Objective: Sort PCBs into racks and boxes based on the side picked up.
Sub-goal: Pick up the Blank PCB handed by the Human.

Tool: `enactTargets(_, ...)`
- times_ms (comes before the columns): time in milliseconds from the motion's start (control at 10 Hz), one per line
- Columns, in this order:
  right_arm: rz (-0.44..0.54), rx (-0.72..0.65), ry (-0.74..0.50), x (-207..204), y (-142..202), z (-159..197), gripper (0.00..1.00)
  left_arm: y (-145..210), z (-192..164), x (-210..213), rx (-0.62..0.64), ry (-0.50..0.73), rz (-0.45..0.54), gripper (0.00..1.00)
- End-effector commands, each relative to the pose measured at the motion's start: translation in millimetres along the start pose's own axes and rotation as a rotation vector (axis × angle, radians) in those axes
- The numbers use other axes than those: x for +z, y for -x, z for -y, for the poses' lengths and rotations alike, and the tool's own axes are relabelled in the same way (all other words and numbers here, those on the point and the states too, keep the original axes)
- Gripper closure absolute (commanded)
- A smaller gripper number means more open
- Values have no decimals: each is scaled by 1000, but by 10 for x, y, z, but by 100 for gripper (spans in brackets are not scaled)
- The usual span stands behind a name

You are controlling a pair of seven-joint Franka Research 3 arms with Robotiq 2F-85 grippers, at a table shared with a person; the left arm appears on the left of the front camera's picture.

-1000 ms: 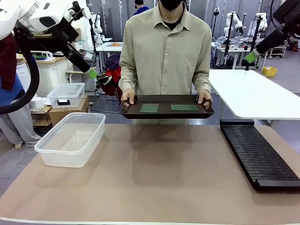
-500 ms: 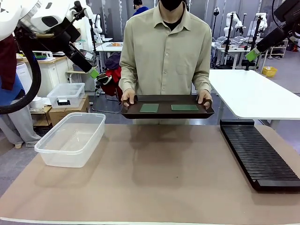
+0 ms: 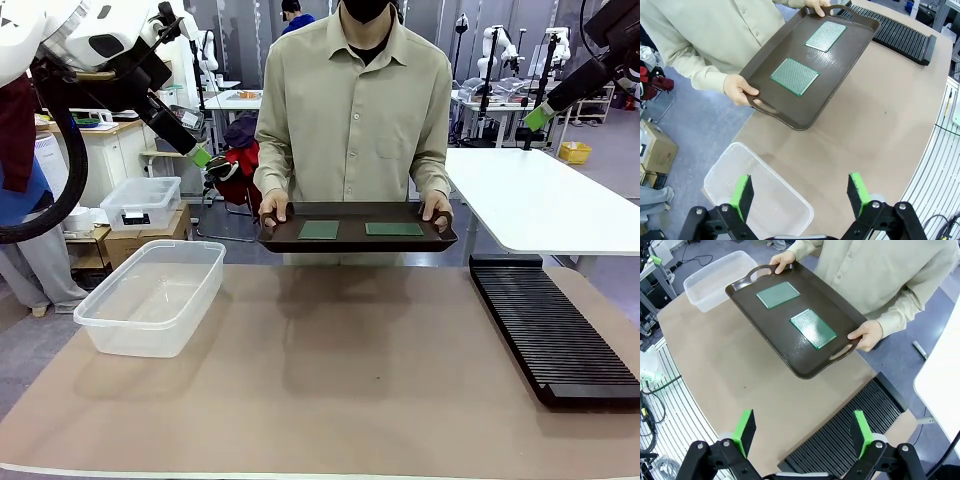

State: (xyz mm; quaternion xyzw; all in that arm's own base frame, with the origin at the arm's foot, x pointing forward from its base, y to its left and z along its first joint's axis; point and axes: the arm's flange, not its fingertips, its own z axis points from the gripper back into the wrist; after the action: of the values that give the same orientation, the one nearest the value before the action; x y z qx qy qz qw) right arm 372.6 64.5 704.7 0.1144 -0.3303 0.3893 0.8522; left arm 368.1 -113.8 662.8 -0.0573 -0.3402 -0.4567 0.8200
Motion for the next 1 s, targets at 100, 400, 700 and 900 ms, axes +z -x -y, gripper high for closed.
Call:
enactTargets(100, -6, 1, -5, -6, 2, -8, 0, 0, 0, 0, 0, 0, 0, 0)
enactTargets(400, -6, 1, -5, -6, 2, -8, 0, -74, -41, 88, 5, -2, 23, 0)
enactTargets(700, -6, 1, -5, -6, 2, -8, 0, -75, -29, 87, 0, -3, 22, 0)
enactTargets(900, -6, 1, -5, -6, 2, -8, 0, -91, -29, 122, -6, -15, 23, 0)
